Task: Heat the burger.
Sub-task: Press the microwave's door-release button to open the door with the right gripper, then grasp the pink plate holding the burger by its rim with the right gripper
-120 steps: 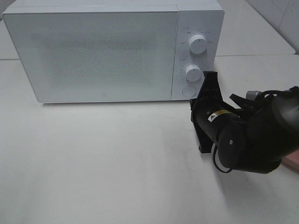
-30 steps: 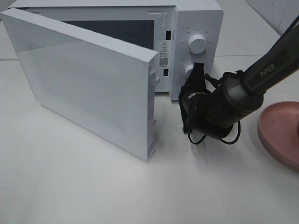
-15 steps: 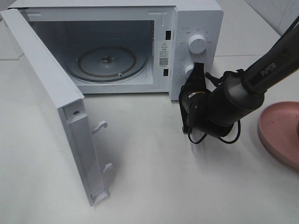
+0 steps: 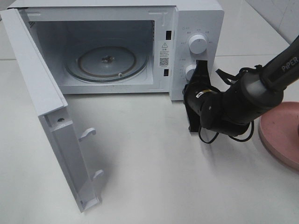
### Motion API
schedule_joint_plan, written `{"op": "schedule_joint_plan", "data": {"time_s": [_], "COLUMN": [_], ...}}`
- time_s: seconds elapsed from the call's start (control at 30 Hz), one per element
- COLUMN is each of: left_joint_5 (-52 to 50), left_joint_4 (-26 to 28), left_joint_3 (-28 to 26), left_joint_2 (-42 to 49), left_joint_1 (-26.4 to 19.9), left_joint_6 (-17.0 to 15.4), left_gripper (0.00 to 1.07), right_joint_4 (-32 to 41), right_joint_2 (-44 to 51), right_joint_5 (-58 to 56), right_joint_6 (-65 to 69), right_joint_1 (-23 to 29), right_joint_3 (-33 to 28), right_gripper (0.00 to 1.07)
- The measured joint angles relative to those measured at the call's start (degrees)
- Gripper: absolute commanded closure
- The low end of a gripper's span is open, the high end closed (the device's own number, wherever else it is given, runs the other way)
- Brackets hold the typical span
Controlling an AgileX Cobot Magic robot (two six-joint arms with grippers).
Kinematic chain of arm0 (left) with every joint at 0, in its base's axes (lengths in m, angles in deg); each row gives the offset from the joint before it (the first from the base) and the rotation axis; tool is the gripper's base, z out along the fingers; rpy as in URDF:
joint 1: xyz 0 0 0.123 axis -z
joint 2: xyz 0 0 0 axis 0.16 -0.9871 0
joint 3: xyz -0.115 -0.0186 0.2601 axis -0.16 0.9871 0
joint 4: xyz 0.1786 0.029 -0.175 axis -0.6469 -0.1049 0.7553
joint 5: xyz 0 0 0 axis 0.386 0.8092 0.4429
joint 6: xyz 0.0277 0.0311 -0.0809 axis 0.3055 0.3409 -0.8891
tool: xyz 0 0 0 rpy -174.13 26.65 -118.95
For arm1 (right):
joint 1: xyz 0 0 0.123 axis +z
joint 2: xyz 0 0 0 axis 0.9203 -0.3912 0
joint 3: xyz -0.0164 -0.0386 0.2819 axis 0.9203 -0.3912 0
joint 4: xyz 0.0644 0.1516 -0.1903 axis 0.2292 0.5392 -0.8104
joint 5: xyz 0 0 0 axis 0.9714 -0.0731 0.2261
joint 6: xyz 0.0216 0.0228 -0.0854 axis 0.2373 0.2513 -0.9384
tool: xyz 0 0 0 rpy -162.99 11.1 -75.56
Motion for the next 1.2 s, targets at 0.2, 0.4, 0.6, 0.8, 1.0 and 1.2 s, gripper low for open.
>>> {"op": "schedule_joint_plan", "data": {"time_s": [0.2,0.4,0.6,0.8,1.0,1.2], "left_joint_5": [0.0,0.0,0.0,0.0,0.0,0.0], "left_joint_4": [0.0,0.0,0.0,0.0,0.0,0.0], "left_joint_3": [0.0,0.0,0.0,0.0,0.0,0.0], "left_joint_2": [0.0,0.0,0.0,0.0,0.0,0.0], "left_joint_1": [0.0,0.0,0.0,0.0,0.0,0.0], "left_joint_6": [0.0,0.0,0.0,0.0,0.0,0.0], "left_gripper": [0.07,0.07,0.07,0.07,0.07,0.07], "right_joint_4": [-1.6,-2.29,-4.93,-9.11,-11.92,-12.26], "right_joint_2": [2.58,5.61,10.31,15.81,22.52,27.56], "right_joint_5": [-1.72,-4.13,-8.02,-12.38,-23.38,-34.95], "right_joint_6": [0.0,-0.69,-1.6,-2.69,-10.14,-25.1], "right_joint_1": [0.0,0.0,0.0,0.0,0.0,0.0], "right_joint_3": [-2.46,-6.88,-10.54,-13.52,-15.64,-15.64], "right_gripper": [1.07,1.07,1.07,1.07,1.07,1.06]}}
